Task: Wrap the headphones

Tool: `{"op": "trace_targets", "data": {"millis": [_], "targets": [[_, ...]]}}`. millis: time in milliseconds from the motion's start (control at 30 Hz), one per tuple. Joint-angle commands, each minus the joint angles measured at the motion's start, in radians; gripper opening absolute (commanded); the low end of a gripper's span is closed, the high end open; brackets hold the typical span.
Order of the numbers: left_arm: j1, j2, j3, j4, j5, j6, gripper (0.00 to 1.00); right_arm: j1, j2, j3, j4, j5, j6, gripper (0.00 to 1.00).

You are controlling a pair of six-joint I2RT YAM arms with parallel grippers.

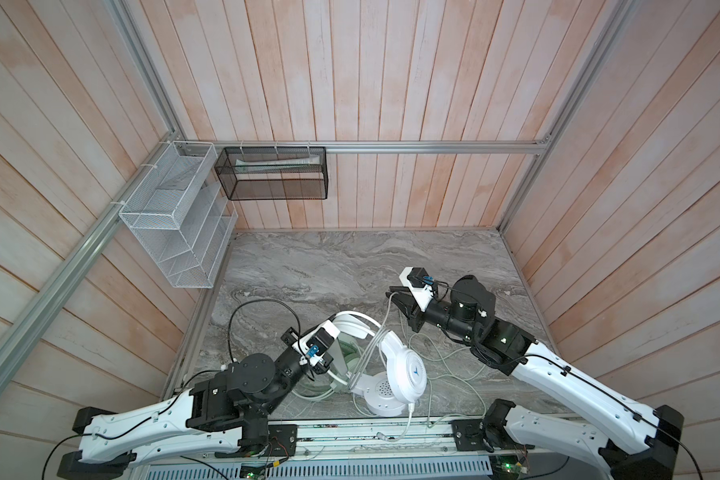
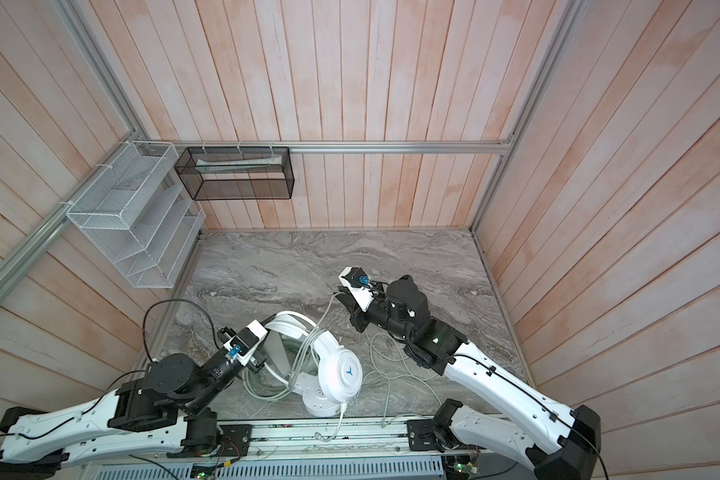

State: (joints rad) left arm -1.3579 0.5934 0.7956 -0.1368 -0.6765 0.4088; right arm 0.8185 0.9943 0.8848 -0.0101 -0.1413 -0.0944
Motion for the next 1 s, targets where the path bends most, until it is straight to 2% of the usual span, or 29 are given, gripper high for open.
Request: {"op": "trace_targets", "data": {"millis": [0, 267, 567, 633, 767, 900, 967], "targets": [[-0.002, -0.011, 0.107, 0.194, 0.029, -0.187, 0.00, -0.013, 0.018, -0.034, 0.083, -0.038, 0.027, 0.21], [-0.003, 0.059, 0.235, 0.167, 0.048, -0.321, 0.00, -0.025, 0.040, -0.106, 0.204, -0.116, 0.063, 0.21], [-0.004, 0.104, 0.316, 0.170, 0.027, -0.363, 0.00, -0.027, 0.087, -0.194, 0.361, -0.142, 0.131, 0.21], [-0.003, 0.110, 0.326, 0.169, 0.019, -0.364, 0.00, -0.026, 0.096, -0.200, 0.389, -0.189, 0.147, 0.25], [-0.002, 0.120, 0.349, 0.150, 0.008, -0.368, 0.00, -0.022, 0.081, -0.267, 0.537, -0.334, 0.233, 0.45], [-0.003, 0.118, 0.358, 0.142, -0.001, -0.367, 0.00, 0.004, 0.028, -0.364, 0.656, -0.412, 0.331, 0.51], [-0.003, 0.122, 0.360, 0.137, -0.002, -0.368, 0.00, 0.011, -0.036, -0.423, 0.692, -0.386, 0.368, 0.54]]}}
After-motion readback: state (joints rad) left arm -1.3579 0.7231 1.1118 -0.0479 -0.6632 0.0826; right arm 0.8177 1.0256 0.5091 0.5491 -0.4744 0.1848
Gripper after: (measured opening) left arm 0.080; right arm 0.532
